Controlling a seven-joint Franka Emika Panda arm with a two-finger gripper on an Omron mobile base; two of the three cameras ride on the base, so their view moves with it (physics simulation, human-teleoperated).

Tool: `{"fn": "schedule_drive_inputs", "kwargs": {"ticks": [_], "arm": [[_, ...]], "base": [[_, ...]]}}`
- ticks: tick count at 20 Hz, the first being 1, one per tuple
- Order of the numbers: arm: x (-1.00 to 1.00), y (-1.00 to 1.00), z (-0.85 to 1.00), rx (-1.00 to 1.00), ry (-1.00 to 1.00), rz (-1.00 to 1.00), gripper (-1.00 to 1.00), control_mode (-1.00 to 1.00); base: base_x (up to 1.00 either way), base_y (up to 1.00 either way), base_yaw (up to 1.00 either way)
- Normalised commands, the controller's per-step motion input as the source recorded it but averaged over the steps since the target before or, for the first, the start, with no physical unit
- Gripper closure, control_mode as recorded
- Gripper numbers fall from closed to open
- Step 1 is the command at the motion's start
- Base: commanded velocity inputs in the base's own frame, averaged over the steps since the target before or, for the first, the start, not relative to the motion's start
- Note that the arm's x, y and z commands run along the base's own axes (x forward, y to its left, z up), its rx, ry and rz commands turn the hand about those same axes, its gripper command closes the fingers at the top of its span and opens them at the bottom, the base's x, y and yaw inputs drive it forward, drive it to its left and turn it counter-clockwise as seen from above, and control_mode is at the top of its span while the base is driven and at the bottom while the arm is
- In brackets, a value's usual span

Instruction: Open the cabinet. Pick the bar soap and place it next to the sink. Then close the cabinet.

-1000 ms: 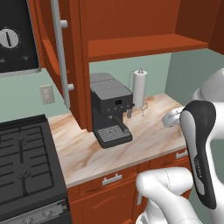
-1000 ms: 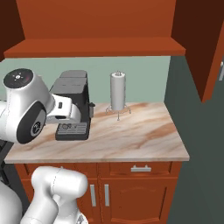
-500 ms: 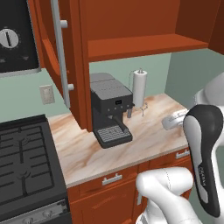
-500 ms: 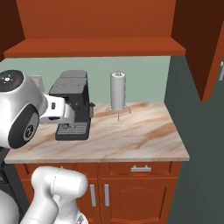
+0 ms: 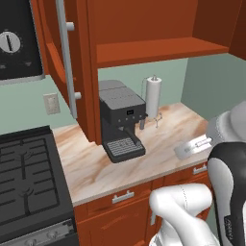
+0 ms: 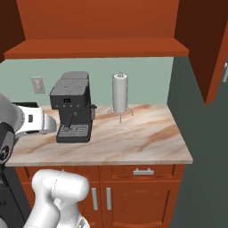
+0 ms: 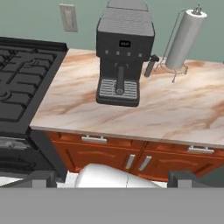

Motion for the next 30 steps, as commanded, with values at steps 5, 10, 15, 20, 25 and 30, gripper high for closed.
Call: {"fn": "schedule_drive_inputs", "kwargs": {"ticks": [5,10,15,20,25,30], "arm": [[-0.20,0.06,0.11,0.04,-0.14,0.00,-1.00,-1.00],[-0.23,0.00,0.49,0.15,-0.25,-0.08,-1.00,-1.00],[0.01,0.15,0.59,0.07,-0.19,-0.15,-1.00,-1.00],[0.25,0.17,0.48,0.00,0.00,-0.11,-1.00,-1.00],[0.00,0.00,0.25,0.00,0.01,0.01,-1.00,-1.00],[-0.13,0.00,0.10,0.00,-0.12,0.03,-1.00,-1.00]], "base": [[0.00,0.00,0.00],[0.00,0.00,0.00],[0.00,0.00,0.00],[0.00,0.00,0.00],[0.00,0.00,0.00],[0.00,0.00,0.00]]}}
